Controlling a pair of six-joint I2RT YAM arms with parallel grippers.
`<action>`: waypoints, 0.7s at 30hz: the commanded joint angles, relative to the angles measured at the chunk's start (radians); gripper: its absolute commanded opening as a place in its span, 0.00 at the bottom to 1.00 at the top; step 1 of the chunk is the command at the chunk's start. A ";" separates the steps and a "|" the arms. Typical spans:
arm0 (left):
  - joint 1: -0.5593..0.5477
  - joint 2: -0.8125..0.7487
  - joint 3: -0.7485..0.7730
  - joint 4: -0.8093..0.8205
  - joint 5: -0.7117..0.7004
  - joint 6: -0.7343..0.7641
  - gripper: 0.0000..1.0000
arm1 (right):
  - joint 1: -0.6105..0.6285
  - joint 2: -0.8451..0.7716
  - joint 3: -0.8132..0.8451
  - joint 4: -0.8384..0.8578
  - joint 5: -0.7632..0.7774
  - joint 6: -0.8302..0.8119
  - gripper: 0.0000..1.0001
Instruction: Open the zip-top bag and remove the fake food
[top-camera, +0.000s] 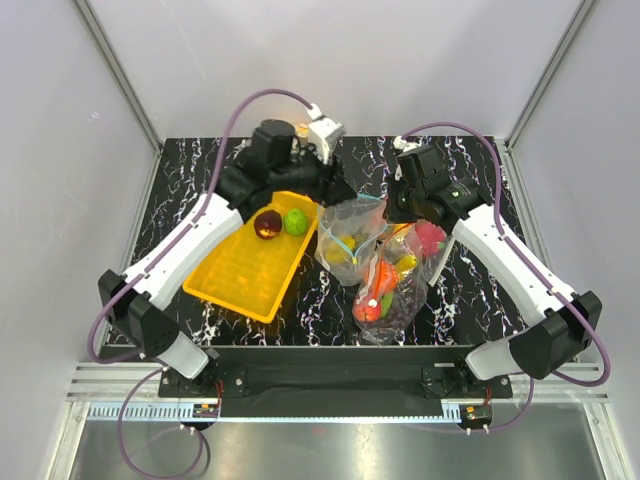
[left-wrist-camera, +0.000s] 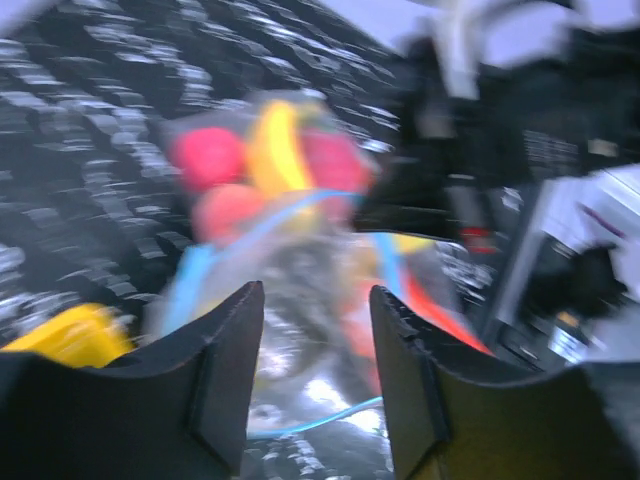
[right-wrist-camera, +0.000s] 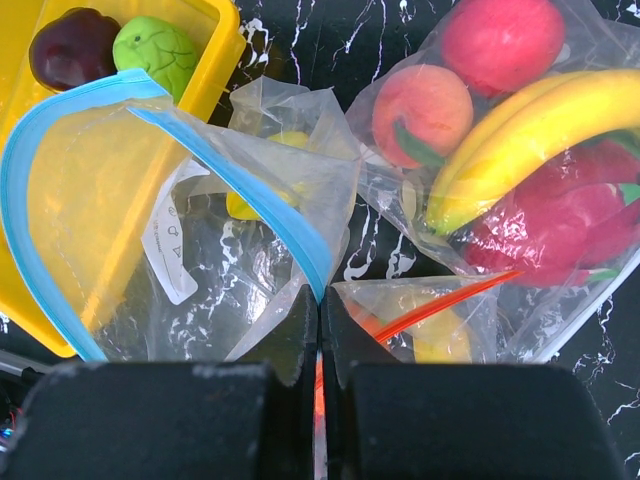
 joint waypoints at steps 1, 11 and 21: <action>-0.051 0.063 0.010 -0.008 0.112 -0.027 0.49 | -0.006 -0.052 -0.007 0.021 -0.012 0.002 0.00; -0.111 0.244 0.023 -0.151 -0.086 0.050 0.46 | -0.008 -0.082 -0.023 0.012 -0.001 0.010 0.00; -0.126 0.335 -0.033 -0.035 -0.301 0.119 0.49 | -0.006 -0.060 -0.024 0.041 -0.051 0.019 0.00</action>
